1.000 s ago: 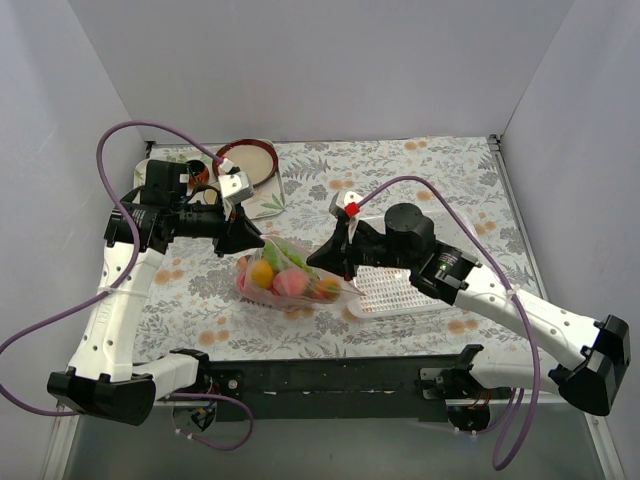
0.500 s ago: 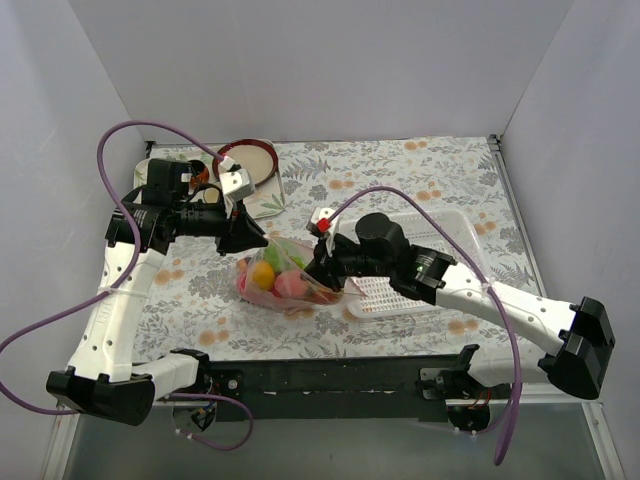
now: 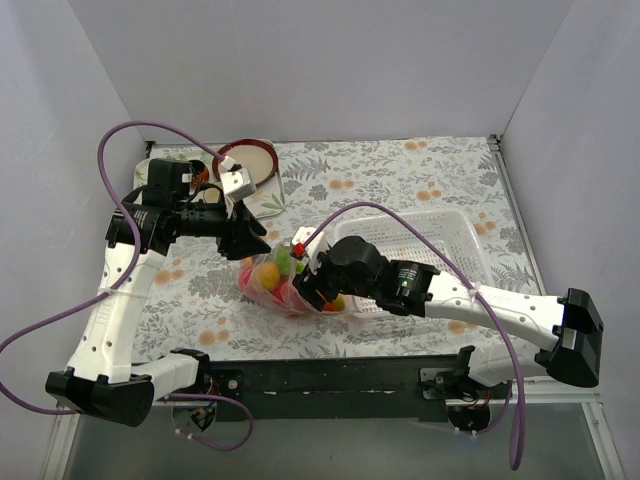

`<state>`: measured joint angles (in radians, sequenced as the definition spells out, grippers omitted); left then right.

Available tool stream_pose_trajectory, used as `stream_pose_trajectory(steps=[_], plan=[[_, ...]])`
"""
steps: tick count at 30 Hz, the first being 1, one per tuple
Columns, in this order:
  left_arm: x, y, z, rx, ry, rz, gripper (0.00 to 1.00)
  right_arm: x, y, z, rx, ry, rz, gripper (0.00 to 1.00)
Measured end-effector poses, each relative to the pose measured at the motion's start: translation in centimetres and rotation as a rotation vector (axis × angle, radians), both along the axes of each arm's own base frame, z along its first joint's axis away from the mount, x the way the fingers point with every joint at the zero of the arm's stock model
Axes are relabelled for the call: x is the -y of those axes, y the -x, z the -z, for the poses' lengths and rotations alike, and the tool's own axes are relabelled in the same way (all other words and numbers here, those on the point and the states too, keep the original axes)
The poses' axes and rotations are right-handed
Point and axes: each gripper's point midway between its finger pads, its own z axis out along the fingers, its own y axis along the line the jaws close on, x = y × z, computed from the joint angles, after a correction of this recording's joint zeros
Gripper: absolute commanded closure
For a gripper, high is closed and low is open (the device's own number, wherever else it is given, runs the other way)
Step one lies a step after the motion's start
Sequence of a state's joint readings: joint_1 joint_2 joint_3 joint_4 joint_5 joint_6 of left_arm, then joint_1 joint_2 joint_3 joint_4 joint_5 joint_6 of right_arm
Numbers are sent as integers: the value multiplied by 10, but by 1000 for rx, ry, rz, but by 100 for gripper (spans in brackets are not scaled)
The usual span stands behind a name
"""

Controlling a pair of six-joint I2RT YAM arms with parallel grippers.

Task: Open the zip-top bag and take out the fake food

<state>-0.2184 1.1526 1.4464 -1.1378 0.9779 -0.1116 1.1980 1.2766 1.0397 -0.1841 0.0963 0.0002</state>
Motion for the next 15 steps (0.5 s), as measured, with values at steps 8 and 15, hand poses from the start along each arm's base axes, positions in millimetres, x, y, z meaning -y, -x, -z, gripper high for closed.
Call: stream_pose_trajectory(steps=[8,15], plan=[[-15,-14,2,68,-82,-107,52,8,-13,16,13,70,80,2],[-43,-49,22,159,-190,-296,54,20,-1,48,-50,104,87,1]])
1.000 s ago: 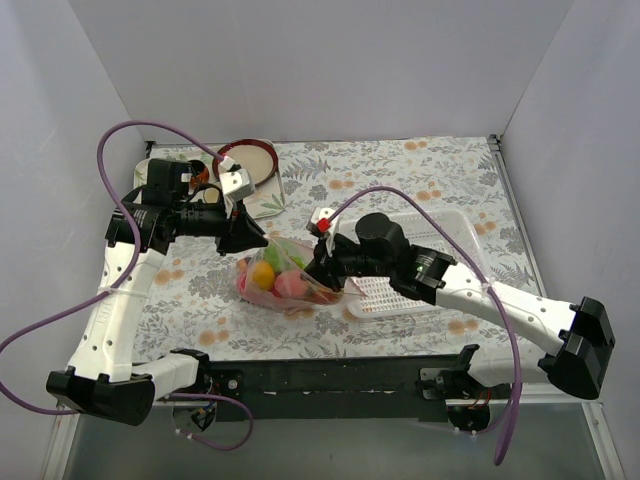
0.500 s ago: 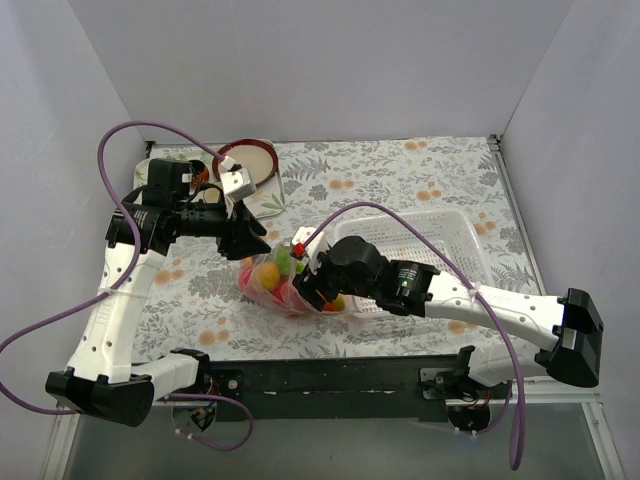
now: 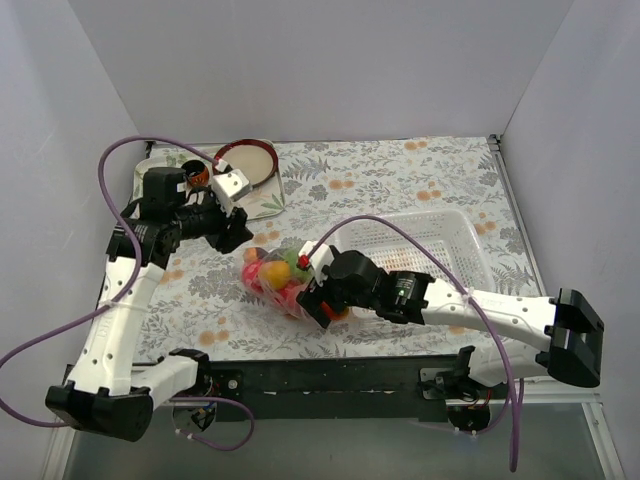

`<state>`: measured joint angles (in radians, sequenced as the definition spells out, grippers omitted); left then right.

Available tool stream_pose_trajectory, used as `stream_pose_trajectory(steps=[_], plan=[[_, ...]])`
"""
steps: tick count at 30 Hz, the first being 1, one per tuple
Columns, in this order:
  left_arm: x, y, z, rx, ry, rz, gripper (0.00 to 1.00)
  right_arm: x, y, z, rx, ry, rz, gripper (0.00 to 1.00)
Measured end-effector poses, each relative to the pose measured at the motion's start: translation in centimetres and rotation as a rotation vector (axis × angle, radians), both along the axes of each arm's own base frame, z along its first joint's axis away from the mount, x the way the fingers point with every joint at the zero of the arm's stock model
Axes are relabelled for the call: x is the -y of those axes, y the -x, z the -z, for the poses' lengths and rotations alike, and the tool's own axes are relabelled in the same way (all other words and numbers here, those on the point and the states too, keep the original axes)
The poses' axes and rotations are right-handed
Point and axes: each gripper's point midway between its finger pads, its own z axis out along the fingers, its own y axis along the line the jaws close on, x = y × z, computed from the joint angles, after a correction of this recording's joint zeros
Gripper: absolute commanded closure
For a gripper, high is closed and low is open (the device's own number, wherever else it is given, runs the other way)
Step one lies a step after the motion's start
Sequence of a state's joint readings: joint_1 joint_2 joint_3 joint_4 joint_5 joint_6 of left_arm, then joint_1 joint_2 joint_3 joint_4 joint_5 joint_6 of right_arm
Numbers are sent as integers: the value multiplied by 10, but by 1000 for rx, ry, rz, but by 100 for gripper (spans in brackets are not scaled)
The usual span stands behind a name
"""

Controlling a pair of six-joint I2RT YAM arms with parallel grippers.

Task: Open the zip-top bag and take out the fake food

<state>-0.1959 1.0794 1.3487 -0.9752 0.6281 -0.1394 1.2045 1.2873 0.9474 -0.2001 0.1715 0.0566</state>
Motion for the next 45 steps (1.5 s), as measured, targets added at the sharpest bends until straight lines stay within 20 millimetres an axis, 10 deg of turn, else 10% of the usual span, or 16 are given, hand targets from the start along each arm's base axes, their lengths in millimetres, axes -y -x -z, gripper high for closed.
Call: stream_pose_trajectory(steps=[8,11,16,21,28,33,40,45], plan=[[-34,-36,149,-384,-133,-192,57,9,31,35,-43,50,-67,1],[-34,-33,176,-492,-144,-205,54,6,36,34,-37,43,-86,1],[-25,-34,170,-494,-88,-188,61,-9,39,41,-16,37,-117,1],[-13,-27,179,-571,-31,-161,100,-20,47,67,-11,94,-148,7],[-13,-16,194,-640,-32,-138,100,-29,40,76,48,91,-113,16],[-15,-5,196,-669,-48,-133,100,-34,27,70,99,64,-61,44],[-18,-17,143,-536,-47,-142,100,-40,22,78,110,65,-48,82],[-21,-38,103,-395,-44,-167,100,-37,24,82,106,73,-51,88]])
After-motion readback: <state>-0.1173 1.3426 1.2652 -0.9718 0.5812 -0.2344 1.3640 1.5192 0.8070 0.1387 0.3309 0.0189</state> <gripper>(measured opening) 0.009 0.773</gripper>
